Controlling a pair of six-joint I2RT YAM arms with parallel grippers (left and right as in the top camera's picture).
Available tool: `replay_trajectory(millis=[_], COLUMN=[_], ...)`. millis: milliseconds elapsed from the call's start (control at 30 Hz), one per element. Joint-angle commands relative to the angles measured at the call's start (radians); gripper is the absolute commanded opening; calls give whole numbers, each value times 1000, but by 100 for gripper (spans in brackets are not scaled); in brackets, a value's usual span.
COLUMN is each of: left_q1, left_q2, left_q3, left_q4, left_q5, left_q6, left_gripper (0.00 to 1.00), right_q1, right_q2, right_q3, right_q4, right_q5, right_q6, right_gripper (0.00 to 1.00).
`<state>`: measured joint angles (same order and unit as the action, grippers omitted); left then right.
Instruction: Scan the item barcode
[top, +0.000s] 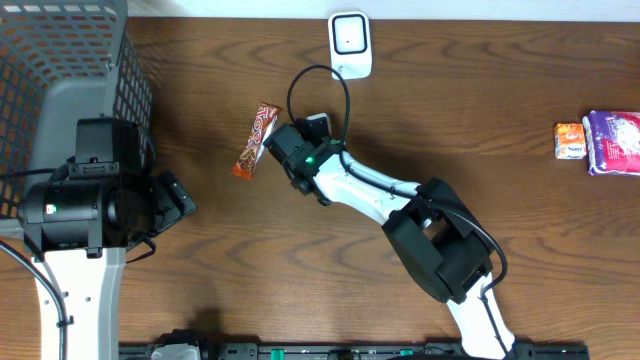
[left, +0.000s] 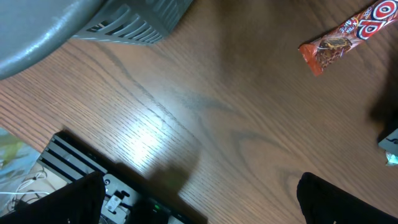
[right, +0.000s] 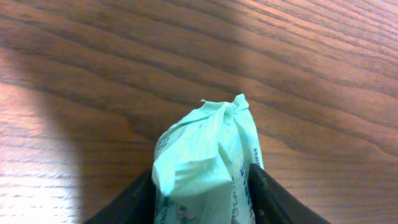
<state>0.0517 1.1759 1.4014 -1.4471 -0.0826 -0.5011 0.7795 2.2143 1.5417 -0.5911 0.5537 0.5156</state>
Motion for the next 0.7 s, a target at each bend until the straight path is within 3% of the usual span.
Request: replay_trajectory(millis=[0, 167, 267, 367, 400, 667], left_q1=[5, 5, 5, 5, 5, 5], left_q2=[-1, -1, -1, -1, -1, -1], left_q3=[0, 0, 0, 0, 0, 0], left_q4=[-4, -4, -4, -4, -4, -4], left_q5=[-15, -15, -15, -15, -15, -15], left_q6=[-10, -10, -10, -10, -10, -10], left_gripper=[98, 98, 98, 98, 98, 98], right_q1=[-31, -65, -94, -148, -177, -367], right_q2=[-3, -5, -22, -59, -77, -93], right_q3=[-22, -8, 15, 27, 27, 11], right_q4=[-11, -12, -26, -37, -39, -50], right_q5=[-43, -192, -303, -482, -579, -1118], right_q6=[11, 10, 6, -24, -42, -132], right_gripper=[33, 24, 9, 9, 1, 1])
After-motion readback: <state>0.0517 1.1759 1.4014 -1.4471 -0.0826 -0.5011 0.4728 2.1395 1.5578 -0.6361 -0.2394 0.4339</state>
